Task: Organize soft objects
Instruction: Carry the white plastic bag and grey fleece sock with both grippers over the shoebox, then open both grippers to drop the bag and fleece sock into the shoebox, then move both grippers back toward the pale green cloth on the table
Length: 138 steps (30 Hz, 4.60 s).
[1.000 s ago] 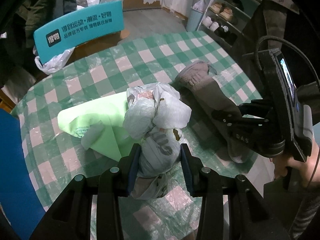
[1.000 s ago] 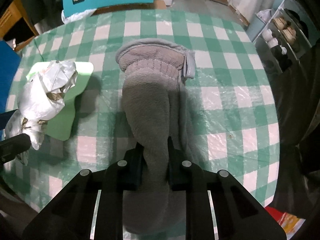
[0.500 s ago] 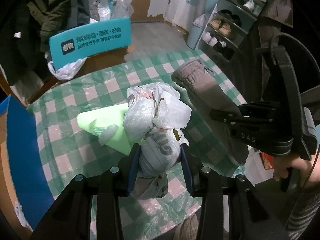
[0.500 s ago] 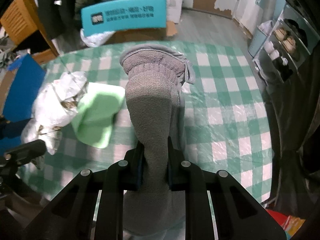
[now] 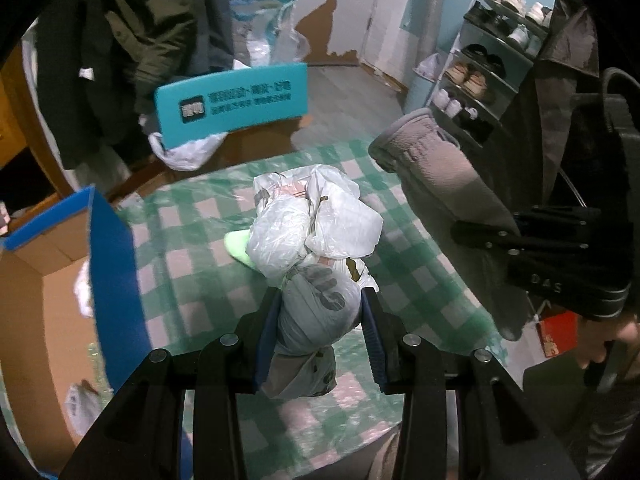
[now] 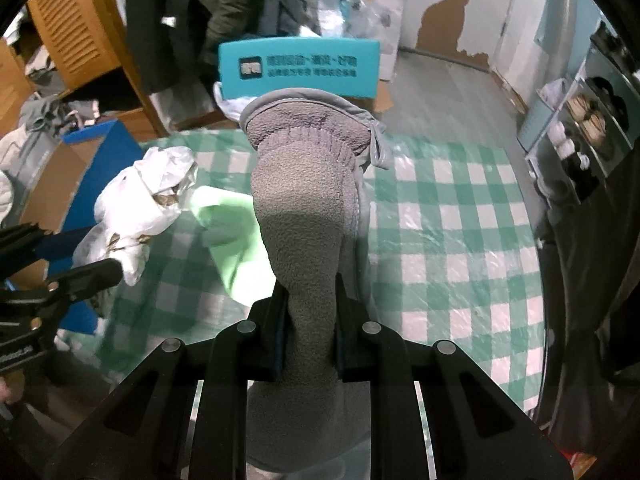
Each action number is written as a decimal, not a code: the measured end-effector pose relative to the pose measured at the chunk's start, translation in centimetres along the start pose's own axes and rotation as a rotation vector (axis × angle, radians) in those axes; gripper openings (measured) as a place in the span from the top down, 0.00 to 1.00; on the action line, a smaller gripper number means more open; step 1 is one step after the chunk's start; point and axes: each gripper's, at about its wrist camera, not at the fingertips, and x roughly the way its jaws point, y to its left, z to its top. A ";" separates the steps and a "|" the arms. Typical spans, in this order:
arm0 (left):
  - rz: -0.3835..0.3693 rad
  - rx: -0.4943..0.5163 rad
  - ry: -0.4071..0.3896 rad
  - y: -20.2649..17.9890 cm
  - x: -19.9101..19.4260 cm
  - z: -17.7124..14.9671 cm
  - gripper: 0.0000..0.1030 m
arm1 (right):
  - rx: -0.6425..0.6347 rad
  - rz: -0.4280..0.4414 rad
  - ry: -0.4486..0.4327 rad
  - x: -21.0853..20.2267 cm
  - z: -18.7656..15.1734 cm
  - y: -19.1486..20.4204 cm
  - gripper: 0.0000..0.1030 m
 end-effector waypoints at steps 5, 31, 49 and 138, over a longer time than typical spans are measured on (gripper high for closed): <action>0.013 -0.025 -0.012 1.4 -1.1 -0.2 0.61 | -0.027 0.026 -0.021 -1.0 0.7 1.6 0.85; 0.106 -0.102 -0.066 7.4 -5.5 -1.4 0.61 | -0.160 0.149 -0.043 -1.8 4.1 10.7 0.85; 0.157 -0.209 -0.101 14.4 -9.0 -3.3 0.61 | -0.231 0.236 -0.013 -0.6 6.3 18.0 0.85; 0.260 -0.252 -0.024 16.9 -7.4 -3.9 0.47 | -0.162 0.246 0.058 3.9 7.4 20.9 0.38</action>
